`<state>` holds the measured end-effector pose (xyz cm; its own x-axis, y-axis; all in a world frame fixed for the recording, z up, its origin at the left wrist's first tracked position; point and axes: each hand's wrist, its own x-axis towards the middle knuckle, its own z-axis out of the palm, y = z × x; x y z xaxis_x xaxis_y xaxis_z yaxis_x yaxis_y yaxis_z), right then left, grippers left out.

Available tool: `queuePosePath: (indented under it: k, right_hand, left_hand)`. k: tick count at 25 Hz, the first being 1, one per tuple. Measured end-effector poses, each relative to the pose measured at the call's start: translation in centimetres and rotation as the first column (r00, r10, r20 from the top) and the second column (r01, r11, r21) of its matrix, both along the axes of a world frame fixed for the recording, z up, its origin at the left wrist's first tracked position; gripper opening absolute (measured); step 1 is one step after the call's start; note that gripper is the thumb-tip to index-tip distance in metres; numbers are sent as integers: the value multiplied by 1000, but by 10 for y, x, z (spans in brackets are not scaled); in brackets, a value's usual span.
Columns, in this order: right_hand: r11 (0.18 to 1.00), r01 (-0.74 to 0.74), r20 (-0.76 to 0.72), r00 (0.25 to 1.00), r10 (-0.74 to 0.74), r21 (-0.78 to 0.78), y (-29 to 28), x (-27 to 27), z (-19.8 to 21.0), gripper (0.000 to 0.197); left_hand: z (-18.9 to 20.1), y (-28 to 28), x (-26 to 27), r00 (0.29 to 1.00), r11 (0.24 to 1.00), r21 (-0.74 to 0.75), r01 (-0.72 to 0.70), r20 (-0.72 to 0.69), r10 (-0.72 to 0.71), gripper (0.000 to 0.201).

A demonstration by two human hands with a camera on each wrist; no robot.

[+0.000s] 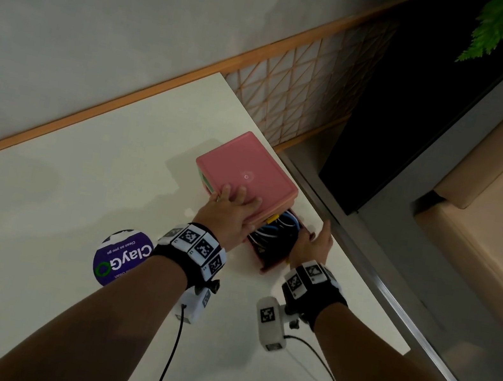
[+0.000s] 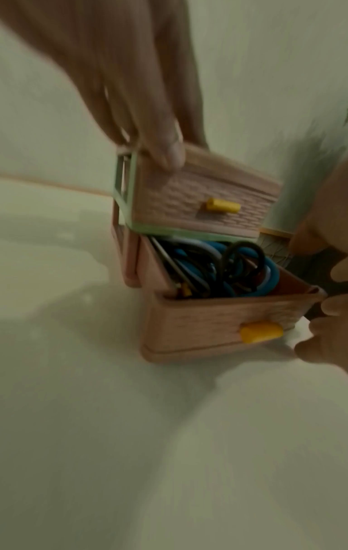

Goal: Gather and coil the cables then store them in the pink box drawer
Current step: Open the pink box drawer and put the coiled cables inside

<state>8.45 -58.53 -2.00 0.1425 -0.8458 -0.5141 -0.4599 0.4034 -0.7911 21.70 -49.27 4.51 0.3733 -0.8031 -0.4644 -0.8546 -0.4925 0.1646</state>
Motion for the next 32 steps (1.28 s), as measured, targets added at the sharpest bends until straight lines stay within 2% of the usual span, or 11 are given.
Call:
queuePosePath:
  k: [3, 6, 10, 13, 16, 21, 24, 26, 28, 30, 32]
  right_hand:
    - [956, 114, 5, 993, -120, 269, 15, -12, -1, 48]
    - [871, 125, 160, 961, -225, 475, 23, -7, 10, 19]
    - [906, 15, 243, 961, -129, 424, 18, 2, 12, 32]
    - [879, 123, 126, 971, -202, 460, 10, 11, 11, 38]
    - [932, 13, -13, 1000, -9, 362, 4, 20, 6, 62]
    - [965, 38, -57, 998, -24, 260, 4, 19, -4, 49]
    - [965, -77, -35, 995, 89, 249, 1, 21, -11, 62]
    - [940, -158, 55, 987, 148, 303, -2, 27, -15, 60]
    - [925, -111, 95, 992, 82, 364, -2, 34, -13, 47]
    - [897, 51, 127, 985, -118, 440, 0, 34, -12, 24]
    - [840, 121, 209, 941, -267, 528, 3, 29, -8, 9]
  left_hand:
    - [1, -1, 1, 1000, 1000, 12, -4, -11, 4, 58]
    - [3, -1, 1, 1000, 1000, 23, 1, -14, -1, 58]
    - [6, -2, 1, 1000, 999, 39, 6, -9, -6, 58]
    - [6, -3, 0, 1000, 1000, 31, -4, -13, 4, 58]
    - [5, -2, -1, 1000, 1000, 19, -15, -12, 16, 57]
    - [4, -3, 0, 1000, 999, 30, -21, -22, 21, 58]
    - [5, -3, 0, 999, 999, 32, -21, -26, 22, 58]
    - [7, -3, -1, 999, 999, 31, -26, -32, 27, 58]
    - [7, -2, -1, 999, 999, 28, -33, -38, 34, 58]
    - [8, -2, -1, 999, 999, 35, -31, -39, 32, 58]
    - [8, -3, 0, 999, 999, 35, -32, -35, 33, 58]
